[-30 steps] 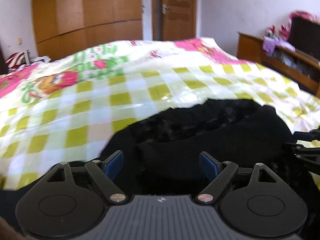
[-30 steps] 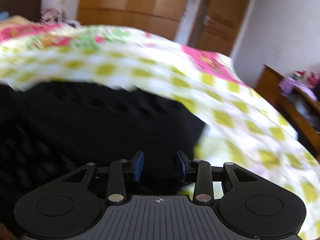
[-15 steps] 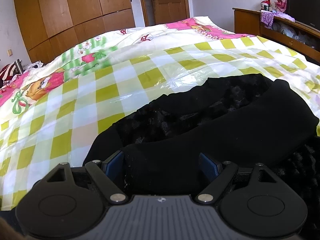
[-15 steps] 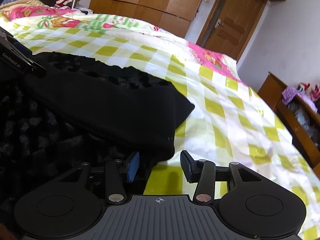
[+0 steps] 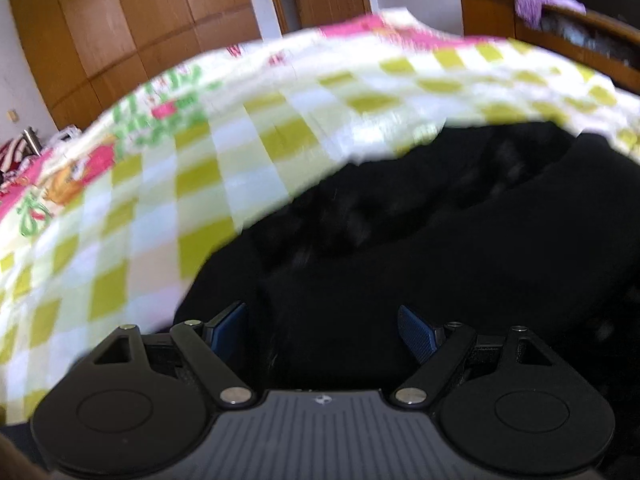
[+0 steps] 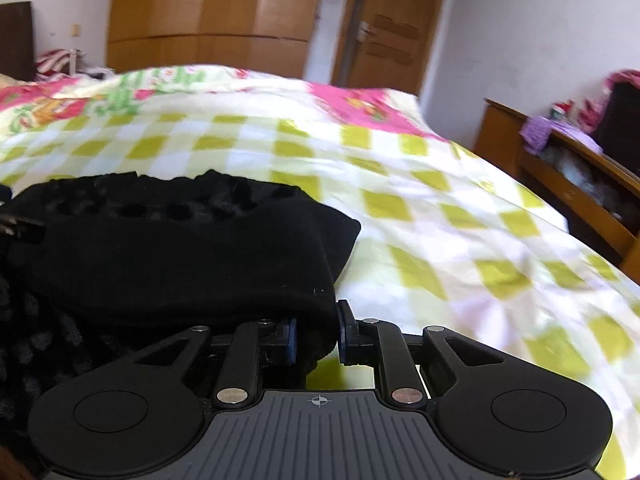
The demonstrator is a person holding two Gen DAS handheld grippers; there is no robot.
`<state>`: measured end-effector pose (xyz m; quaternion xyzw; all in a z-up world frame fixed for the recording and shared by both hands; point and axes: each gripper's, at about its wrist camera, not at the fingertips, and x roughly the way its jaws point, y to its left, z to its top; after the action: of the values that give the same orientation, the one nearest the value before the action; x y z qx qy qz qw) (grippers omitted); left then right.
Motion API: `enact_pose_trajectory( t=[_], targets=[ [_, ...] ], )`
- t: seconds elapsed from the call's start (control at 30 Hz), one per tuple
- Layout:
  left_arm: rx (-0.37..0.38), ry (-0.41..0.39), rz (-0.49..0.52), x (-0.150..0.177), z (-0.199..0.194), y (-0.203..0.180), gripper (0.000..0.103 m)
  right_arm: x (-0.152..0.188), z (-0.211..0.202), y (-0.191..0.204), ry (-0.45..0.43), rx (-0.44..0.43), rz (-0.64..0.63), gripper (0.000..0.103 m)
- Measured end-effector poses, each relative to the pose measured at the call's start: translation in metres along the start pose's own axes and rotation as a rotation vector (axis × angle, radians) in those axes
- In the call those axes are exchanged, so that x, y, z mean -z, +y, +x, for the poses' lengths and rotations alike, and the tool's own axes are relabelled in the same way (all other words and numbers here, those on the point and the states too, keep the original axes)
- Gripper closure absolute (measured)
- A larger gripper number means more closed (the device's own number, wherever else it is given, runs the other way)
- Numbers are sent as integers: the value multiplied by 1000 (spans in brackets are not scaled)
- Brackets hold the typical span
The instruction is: Fold small clothes
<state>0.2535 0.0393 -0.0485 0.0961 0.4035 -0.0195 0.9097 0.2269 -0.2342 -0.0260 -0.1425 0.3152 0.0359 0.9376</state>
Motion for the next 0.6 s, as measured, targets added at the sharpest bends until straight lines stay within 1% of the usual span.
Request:
enact_pose_trajectory(
  t=[0.03, 0.07, 0.1, 0.2, 0.27, 0.3, 0.33, 0.4, 0.43, 0.57, 0.6],
  targets=[
    [9, 7, 7, 3, 2, -2, 9, 5, 5, 0, 37, 12, -19, 86],
    [6, 5, 12, 4, 2, -3, 9, 7, 9, 0, 80, 3, -39, 84],
    [4, 0, 16, 4, 0, -3, 9, 7, 9, -1, 91, -2, -54, 84],
    [-6, -16, 21, 3, -5, -3, 9, -3, -7, -8, 55, -31, -61, 79],
    [-5, -26, 19, 1, -6, -1, 9, -9, -21, -17, 47, -60, -40, 74],
    [-6, -31, 18, -1, -7, -2, 9, -10, -28, -19, 43, -75, -30, 73],
    [-6, -37, 18, -2, -7, -2, 9, -12, -33, -23, 38, -86, -13, 73],
    [-13, -41, 29, -4, -5, -4, 9, -15, -40, -32, 25, -107, 64, 72],
    [-19, -39, 39, -5, -4, -5, 9, -20, -38, -37, 22, -127, 104, 70],
    [-30, -39, 66, -4, -4, -9, 9, -42, -14, -54, -5, -164, 227, 69],
    [-32, -40, 70, -5, -3, -10, 9, -48, -2, -55, 14, -158, 229, 68]
  ],
)
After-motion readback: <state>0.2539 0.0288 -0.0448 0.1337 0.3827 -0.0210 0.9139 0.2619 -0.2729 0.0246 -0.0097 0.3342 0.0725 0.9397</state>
